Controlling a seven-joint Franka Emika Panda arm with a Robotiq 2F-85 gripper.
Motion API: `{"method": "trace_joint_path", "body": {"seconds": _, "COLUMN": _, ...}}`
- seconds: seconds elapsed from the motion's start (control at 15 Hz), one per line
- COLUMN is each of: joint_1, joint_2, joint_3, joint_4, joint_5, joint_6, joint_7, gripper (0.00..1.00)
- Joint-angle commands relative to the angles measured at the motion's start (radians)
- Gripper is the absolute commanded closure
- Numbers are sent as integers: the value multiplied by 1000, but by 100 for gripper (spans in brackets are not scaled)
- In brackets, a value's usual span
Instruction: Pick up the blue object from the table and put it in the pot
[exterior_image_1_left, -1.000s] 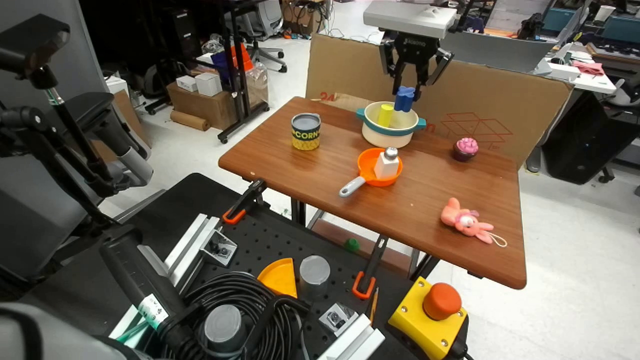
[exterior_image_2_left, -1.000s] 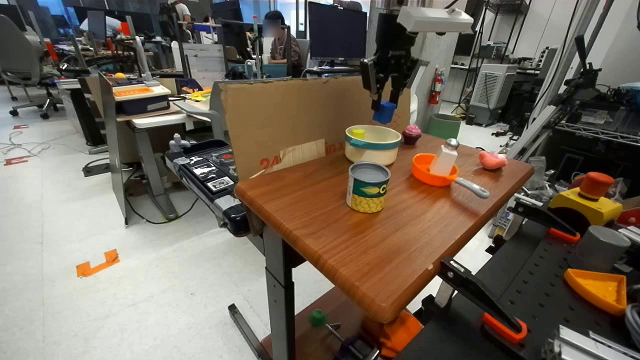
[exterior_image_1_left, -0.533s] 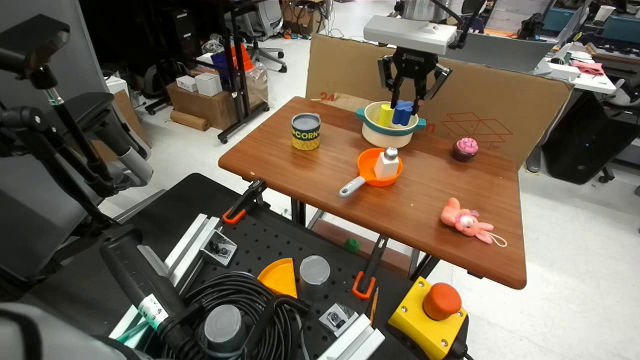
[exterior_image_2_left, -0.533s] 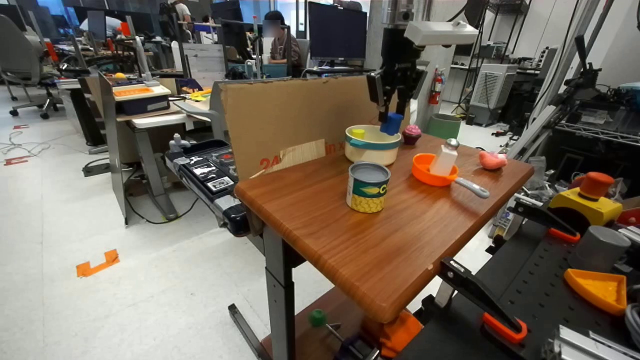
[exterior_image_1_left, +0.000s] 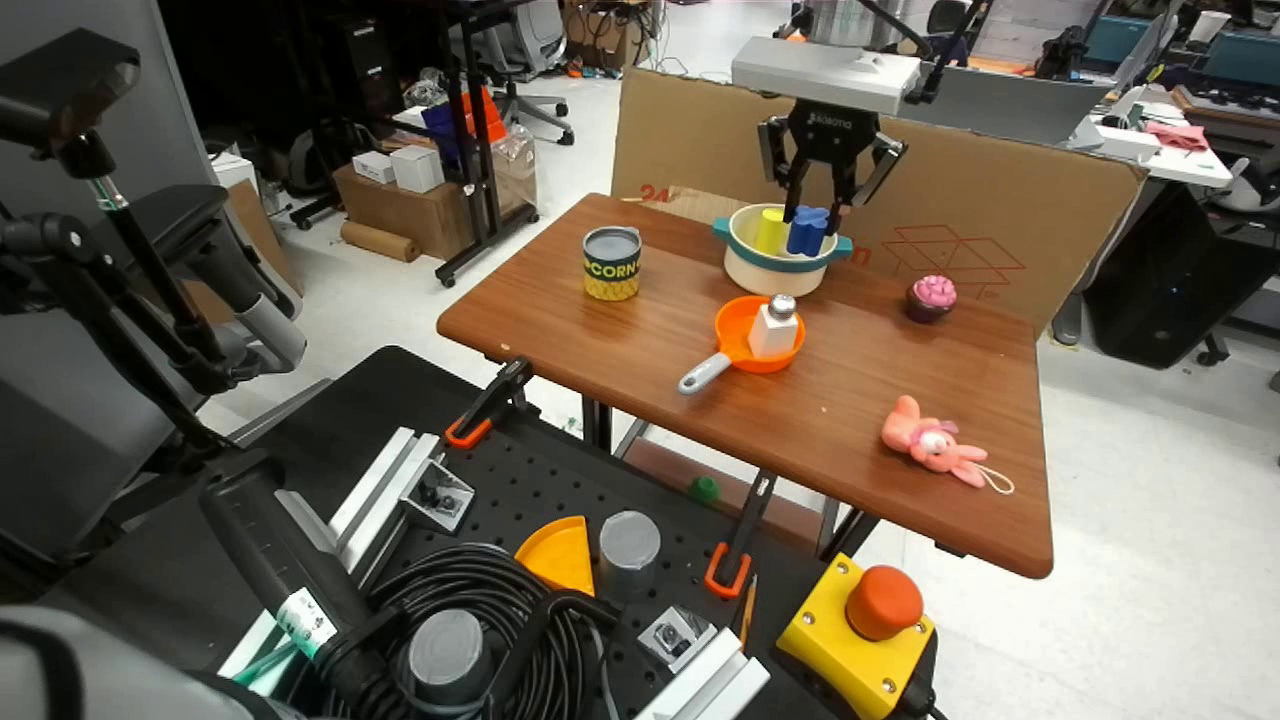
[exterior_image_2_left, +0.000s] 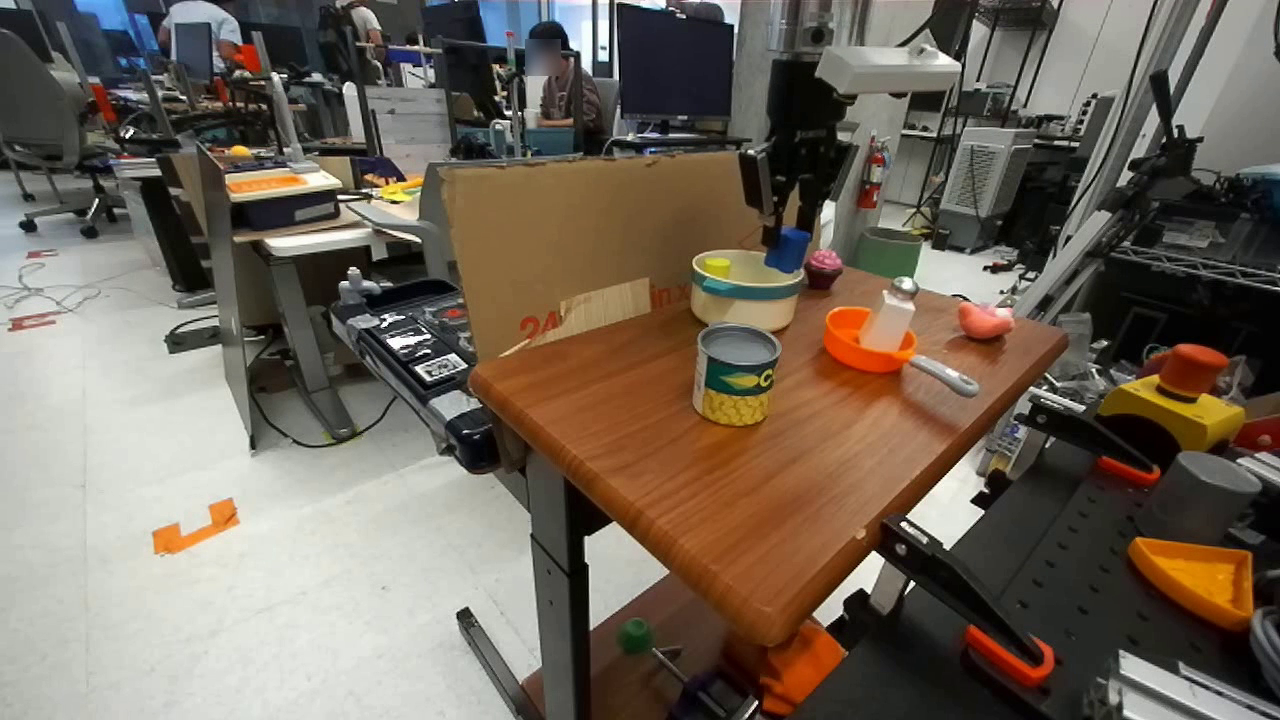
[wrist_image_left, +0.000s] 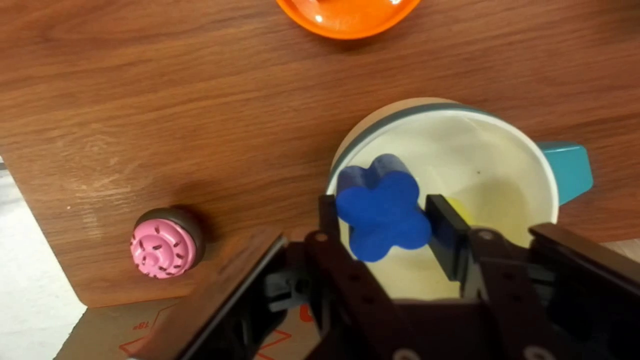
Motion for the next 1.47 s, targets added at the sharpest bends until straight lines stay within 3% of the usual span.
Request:
{"method": "trace_joint_path", "body": {"seconds": 0.0, "joint_1": -19, "joint_2": -28, "joint_3": 16, "joint_4": -23, "joint_5": 15, "joint_6": 15, "joint_7": -46, "gripper": 78}}
{"method": "trace_joint_path", "body": {"seconds": 0.6, "joint_1": -51, "joint_2": -57, "joint_3": 50, "joint_4": -43, "joint_5": 73, "joint_6": 24, "joint_7": -183, "gripper": 78}}
{"method": "trace_joint_path", "body": {"seconds": 0.67, "joint_1": -52, "joint_2": -58, "joint_3": 50, "joint_4": -44, "joint_5": 72, "joint_6": 22, "joint_7": -192, "gripper": 38}}
{"method": "trace_joint_path", "body": {"seconds": 0.93, "joint_1": -53, "joint_2": -54, "joint_3": 45, "joint_4": -39, "joint_5": 70, "joint_6": 3, "joint_7": -192, "gripper": 6}}
{"method": "trace_joint_path", "body": {"seconds": 1.07, "joint_1": -55, "joint_2": -53, "joint_3": 44, "joint_4": -37, "joint_5": 70, "joint_6": -2, "joint_7": -190, "gripper": 0}}
{"method": "trace_joint_path", "body": {"seconds": 1.4, "joint_1": -52, "joint_2": -55, "joint_3": 36, "joint_4": -42, "joint_5": 59, "joint_6": -7, "joint_7": -173, "gripper": 0}}
